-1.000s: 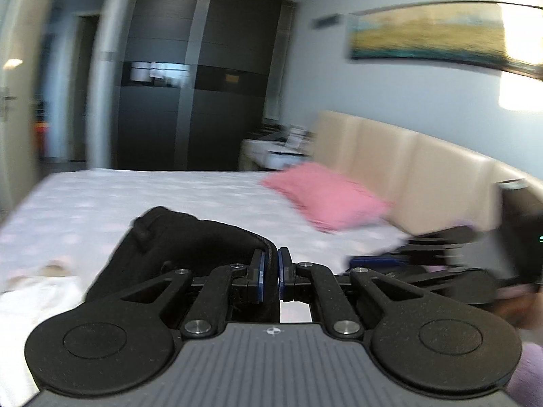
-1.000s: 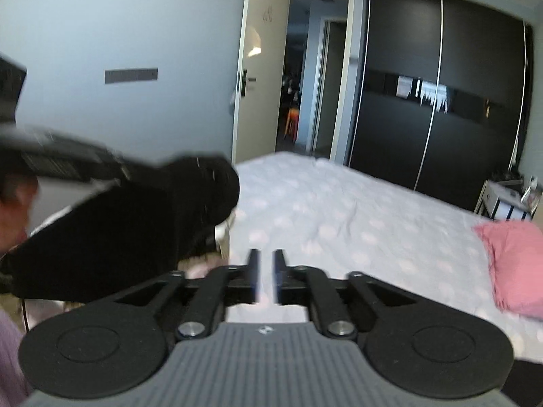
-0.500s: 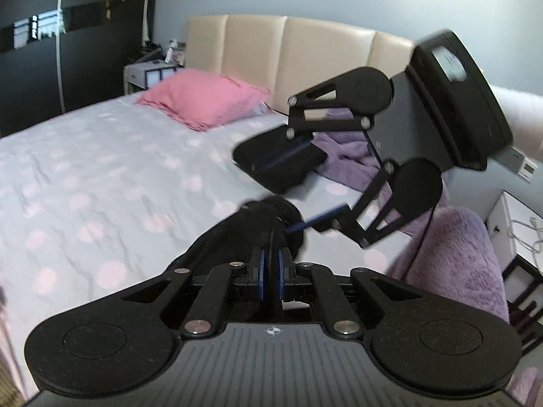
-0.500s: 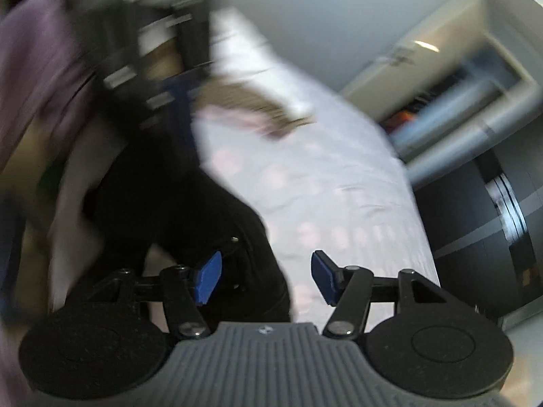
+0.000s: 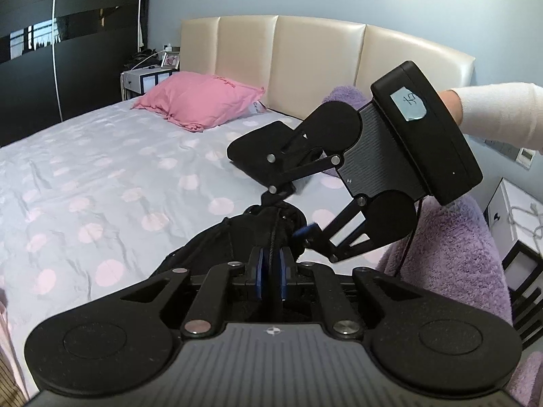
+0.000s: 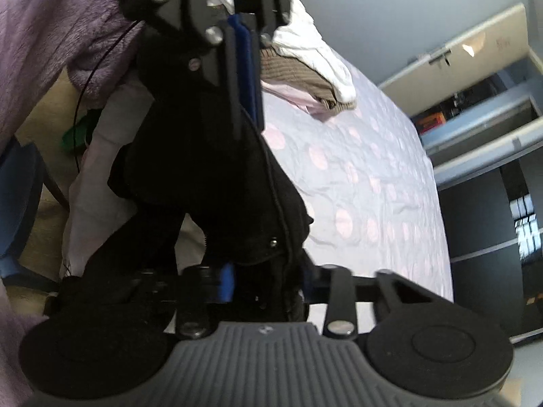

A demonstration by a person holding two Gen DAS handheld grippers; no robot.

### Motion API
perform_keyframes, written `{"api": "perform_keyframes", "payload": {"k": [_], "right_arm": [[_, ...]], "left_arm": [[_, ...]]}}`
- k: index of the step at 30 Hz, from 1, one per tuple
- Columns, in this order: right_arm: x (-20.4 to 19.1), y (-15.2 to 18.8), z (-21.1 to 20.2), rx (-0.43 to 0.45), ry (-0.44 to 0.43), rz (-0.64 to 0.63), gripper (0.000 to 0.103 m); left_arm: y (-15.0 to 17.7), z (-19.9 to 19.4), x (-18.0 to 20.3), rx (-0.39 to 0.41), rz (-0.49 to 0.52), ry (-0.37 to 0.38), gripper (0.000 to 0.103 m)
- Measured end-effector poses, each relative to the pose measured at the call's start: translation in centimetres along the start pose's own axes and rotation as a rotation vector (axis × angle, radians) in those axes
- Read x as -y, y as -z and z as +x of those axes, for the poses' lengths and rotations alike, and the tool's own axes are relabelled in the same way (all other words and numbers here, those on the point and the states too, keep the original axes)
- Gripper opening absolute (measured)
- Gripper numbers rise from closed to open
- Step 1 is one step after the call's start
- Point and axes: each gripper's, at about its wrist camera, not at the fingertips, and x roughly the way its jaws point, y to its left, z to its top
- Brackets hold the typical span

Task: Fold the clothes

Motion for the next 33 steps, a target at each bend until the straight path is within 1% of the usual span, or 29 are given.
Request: {"api": "perform_keyframes", "payload": {"k": [1,2,3,4,5,6,7,9,11,16,18,20,22,25,28,31,33], "right_arm": [[0.2,-0.1,0.1,-0.024,0.019,-0.001,0.026],[0.3,-0.1,0.2,-0.048,0.039,-0.003,0.025],[0.6,-0.3,0.2,-0.064,0.063,-0.006,0.024],[0.9,-0.6,0.2,-0.077,0.09,-0.011,0.024],[1.3,-0.9,0.2,-0.089,0.117,-0.015,0.024],[1.6,-1.2,0.1,-0.102,0.144,-0.02,0.022],[2.4,-1.4,0.0,-0.116,0.169,-0.009,0.019],[4.3,-1.9,-0.4,-0.145,0.218,0.029,0.019],[5.4,-1.0,-0.9,-0.194,0.263,0.049,0.019],[7.7,1.7,-1.9,-0.328,0.37,0.089,0.018],[8.7,2.9,-2.3,-0.381,0.413,0.105,0.018],[9.6,4.3,-2.9,-0.436,0.45,0.127,0.018],[10.4,6.8,-3.9,-0.504,0.463,0.186,0.018],[10.6,10.9,-4.6,-0.612,0.457,0.261,0.018],[10.0,14.3,-5.2,-0.677,0.47,0.311,0.018],[9.3,16.3,-5.8,-0.711,0.482,0.357,0.018],[8.7,17.0,-5.9,-0.72,0.477,0.377,0.018]], "left_arm": [[0.1,-0.3,-0.1,0.005,-0.001,-0.008,0.011],[0.2,-0.7,-0.2,0.008,0.0,-0.02,0.018],[0.4,-1.4,-0.4,0.01,0.011,-0.05,0.029],[0.8,-2.2,-0.7,0.011,0.015,-0.088,0.035],[1.2,-3.1,-1.1,0.013,0.016,-0.126,0.048],[1.8,-4.1,-1.7,0.015,0.008,-0.163,0.05],[2.4,-5.1,-2.2,0.015,-0.001,-0.2,0.05],[3.8,-7.0,-3.6,0.006,-0.041,-0.271,0.052],[5.3,-8.8,-4.8,-0.001,-0.085,-0.332,0.055],[8.8,-10.9,-6.9,-0.032,-0.163,-0.395,0.055],[9.9,-10.9,-7.3,-0.046,-0.183,-0.38,0.056],[10.5,-10.3,-7.2,-0.066,-0.166,-0.357,0.056],[11.0,-9.1,-7.2,-0.093,-0.137,-0.331,0.057],[11.7,-7.0,-6.7,-0.141,-0.083,-0.274,0.057],[12.6,-4.3,-5.4,-0.199,0.004,-0.215,0.057],[14.0,-1.6,-4.2,-0.272,0.098,-0.175,0.057],[15.0,0.0,-3.5,-0.324,0.164,-0.174,0.057]]}}
